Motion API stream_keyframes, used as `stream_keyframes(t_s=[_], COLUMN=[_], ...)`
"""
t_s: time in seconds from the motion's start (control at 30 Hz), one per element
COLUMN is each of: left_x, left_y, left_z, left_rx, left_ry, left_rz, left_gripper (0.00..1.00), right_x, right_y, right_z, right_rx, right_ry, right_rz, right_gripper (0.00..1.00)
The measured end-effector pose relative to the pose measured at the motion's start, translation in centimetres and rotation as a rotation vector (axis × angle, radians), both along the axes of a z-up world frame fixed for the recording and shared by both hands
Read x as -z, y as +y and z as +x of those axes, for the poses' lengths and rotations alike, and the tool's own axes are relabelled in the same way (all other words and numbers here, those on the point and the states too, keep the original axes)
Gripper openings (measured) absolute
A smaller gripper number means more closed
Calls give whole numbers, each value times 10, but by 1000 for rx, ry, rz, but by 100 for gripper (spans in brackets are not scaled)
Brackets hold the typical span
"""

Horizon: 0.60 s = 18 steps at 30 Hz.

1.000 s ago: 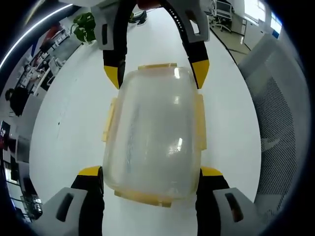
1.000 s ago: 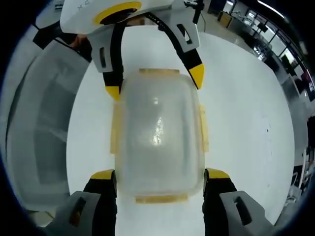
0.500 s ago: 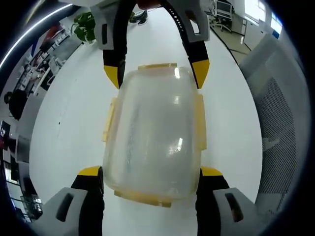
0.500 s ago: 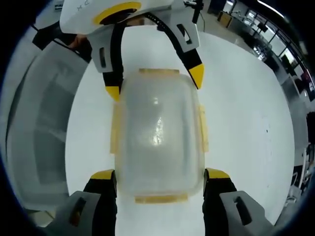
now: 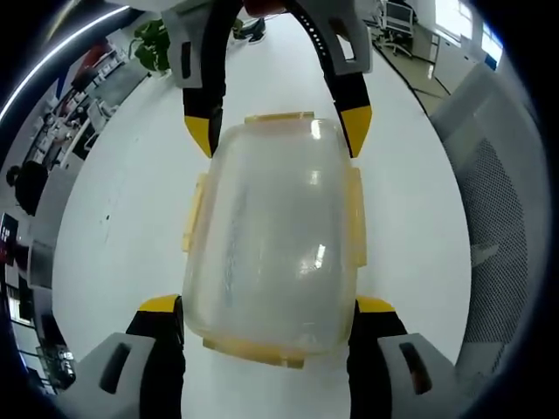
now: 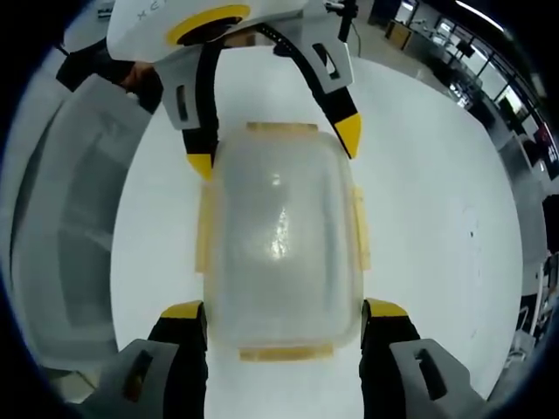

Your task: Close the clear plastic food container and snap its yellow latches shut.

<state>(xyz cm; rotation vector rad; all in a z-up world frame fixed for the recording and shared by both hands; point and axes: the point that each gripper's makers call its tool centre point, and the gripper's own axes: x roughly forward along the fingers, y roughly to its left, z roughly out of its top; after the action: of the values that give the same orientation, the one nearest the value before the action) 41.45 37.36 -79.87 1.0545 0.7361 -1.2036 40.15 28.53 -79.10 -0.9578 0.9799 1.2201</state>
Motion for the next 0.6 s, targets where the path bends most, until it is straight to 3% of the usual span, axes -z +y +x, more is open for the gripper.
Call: stream_keyframes(t_s=[0.6], left_x=[1], left_y=[-1], left_z=[19], left_rx=[3], left_ry=[0], left_rz=[0], left_gripper=[76], right_x=[0], right_y=[-1], right_z=[18], right_rx=[2], right_ry=[0], right_rz=[5], right_gripper=[71])
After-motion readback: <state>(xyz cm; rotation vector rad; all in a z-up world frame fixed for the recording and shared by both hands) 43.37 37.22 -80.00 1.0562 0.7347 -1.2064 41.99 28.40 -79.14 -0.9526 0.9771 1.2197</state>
